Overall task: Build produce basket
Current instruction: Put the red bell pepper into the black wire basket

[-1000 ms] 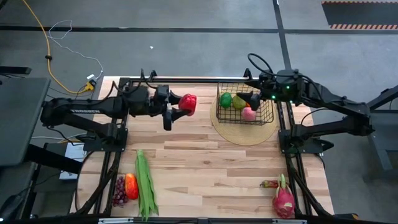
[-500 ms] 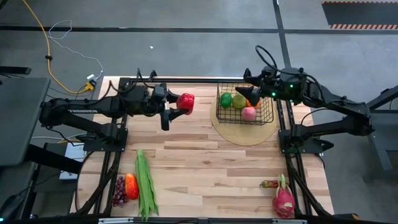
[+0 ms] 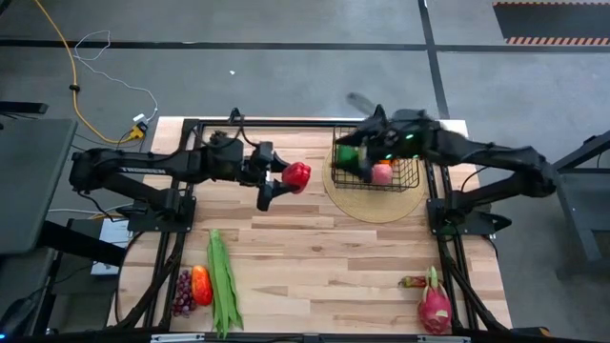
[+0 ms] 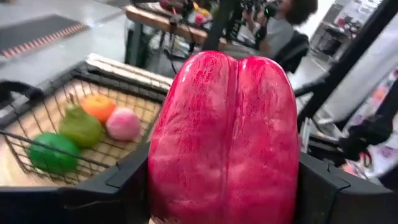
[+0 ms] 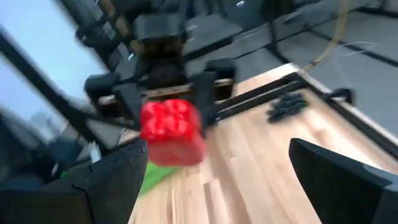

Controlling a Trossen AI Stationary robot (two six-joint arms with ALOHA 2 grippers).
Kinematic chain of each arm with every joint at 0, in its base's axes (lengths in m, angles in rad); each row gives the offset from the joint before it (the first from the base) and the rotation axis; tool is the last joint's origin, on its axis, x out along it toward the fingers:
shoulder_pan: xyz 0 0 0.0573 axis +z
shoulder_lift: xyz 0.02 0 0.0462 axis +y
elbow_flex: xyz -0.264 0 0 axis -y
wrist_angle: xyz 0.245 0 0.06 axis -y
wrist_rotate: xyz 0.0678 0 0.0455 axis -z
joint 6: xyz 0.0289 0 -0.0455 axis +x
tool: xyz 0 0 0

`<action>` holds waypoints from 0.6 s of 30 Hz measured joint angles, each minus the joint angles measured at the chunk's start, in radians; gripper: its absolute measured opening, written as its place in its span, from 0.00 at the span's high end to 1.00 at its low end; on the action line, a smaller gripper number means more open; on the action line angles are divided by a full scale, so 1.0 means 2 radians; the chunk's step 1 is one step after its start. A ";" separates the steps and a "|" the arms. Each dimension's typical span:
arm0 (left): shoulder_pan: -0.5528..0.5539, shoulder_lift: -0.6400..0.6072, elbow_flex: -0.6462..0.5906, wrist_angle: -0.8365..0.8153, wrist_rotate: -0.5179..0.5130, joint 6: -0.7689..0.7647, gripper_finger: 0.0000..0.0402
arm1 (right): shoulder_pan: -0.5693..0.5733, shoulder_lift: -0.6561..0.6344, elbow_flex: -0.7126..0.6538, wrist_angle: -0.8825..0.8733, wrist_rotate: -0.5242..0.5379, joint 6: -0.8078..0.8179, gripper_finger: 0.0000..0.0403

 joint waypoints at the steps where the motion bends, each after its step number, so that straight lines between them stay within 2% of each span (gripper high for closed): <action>1: 0.000 0.005 0.000 -0.001 0.001 0.000 0.36 | 0.007 0.013 0.000 0.010 -0.002 -0.007 0.06; 6: -0.007 0.034 0.000 -0.003 0.000 0.000 0.36 | 0.038 0.064 0.000 0.034 -0.002 -0.033 0.06; 14: -0.007 0.064 0.000 0.001 -0.042 0.004 0.36 | 0.065 0.108 0.000 0.038 0.049 -0.040 0.06; 18: -0.007 0.074 0.000 0.000 -0.046 0.008 0.36 | 0.067 0.123 0.000 0.040 0.072 -0.045 0.07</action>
